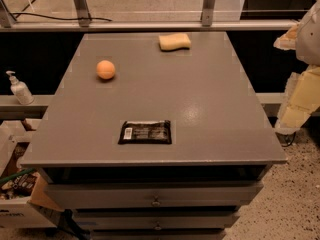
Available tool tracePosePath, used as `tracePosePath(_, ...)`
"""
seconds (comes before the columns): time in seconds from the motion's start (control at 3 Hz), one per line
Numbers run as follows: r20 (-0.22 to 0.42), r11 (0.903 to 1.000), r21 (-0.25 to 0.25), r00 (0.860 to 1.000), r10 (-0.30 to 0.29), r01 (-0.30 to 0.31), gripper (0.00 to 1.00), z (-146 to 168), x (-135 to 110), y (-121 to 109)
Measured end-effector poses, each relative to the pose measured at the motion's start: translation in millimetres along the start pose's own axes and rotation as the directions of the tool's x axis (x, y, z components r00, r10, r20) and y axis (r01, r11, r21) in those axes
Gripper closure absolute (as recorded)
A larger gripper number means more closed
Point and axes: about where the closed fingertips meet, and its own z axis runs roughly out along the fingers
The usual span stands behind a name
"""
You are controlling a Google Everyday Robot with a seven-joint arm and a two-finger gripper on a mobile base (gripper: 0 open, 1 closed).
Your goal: Pick rxbar chocolate
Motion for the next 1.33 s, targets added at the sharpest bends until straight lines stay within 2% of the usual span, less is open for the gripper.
tracePosePath(0.33,0.000,1.0000,0.000,1.000,0.000,0.000,0.00,0,0,0)
tracePosePath(0.67,0.037,0.9995,-0.010,0.999,-0.029,0.029,0.00,2,-12,9)
tracePosePath(1.0,0.110,0.9953,-0.030,0.990,-0.088,0.092,0.00,14,-42,31)
tracePosePath(1.33,0.192,0.9844,-0.052,0.969,-0.155,0.168,0.00,37,-81,53)
